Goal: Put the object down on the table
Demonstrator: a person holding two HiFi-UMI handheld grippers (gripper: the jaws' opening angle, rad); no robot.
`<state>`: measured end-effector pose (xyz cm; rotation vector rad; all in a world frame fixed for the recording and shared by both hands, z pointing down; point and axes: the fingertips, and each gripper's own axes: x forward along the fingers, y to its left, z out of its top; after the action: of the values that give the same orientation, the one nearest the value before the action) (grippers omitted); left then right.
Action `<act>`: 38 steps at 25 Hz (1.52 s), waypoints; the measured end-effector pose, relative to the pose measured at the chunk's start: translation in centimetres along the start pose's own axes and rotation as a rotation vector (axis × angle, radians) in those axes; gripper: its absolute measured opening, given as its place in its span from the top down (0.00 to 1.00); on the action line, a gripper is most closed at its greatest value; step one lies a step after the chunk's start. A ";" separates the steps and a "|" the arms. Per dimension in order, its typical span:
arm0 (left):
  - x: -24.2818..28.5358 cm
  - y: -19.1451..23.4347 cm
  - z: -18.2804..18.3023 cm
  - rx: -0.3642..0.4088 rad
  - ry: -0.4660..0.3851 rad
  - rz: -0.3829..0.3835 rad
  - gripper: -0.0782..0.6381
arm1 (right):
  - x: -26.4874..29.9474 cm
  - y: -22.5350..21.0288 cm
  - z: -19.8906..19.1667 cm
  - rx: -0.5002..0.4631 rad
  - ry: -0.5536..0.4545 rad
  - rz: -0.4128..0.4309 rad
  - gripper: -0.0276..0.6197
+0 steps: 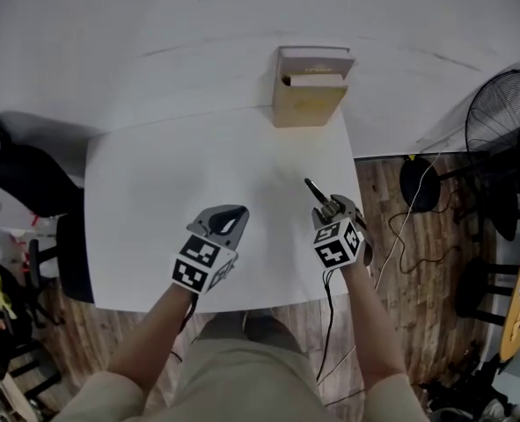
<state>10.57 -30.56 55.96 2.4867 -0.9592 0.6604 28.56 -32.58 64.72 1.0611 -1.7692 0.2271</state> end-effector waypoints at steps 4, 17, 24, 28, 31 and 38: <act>0.7 0.9 -0.6 -0.030 0.017 0.003 0.86 | 2.3 0.4 -0.3 -0.033 0.038 0.017 0.62; 2.0 2.3 -2.3 -0.074 0.041 -0.011 0.86 | 6.4 2.7 1.4 -0.098 0.040 0.049 0.62; 1.3 2.8 -3.6 -0.086 0.059 -0.006 0.86 | 6.7 4.2 2.2 -0.012 -0.039 0.055 0.56; 0.9 2.0 -4.1 -0.083 0.067 -0.026 0.86 | 6.4 5.6 2.0 0.010 -0.076 0.043 0.52; 0.6 1.5 -4.4 -0.070 0.075 -0.043 0.86 | 6.3 6.3 1.6 0.028 -0.091 0.028 0.52; -1.3 1.5 -4.4 -0.057 0.063 -0.040 0.86 | 3.5 7.3 3.3 0.087 -0.176 0.102 0.49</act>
<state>7.40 -28.65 59.12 2.4145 -0.8908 0.6847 20.64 -32.07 68.37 1.0808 -1.9900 0.2824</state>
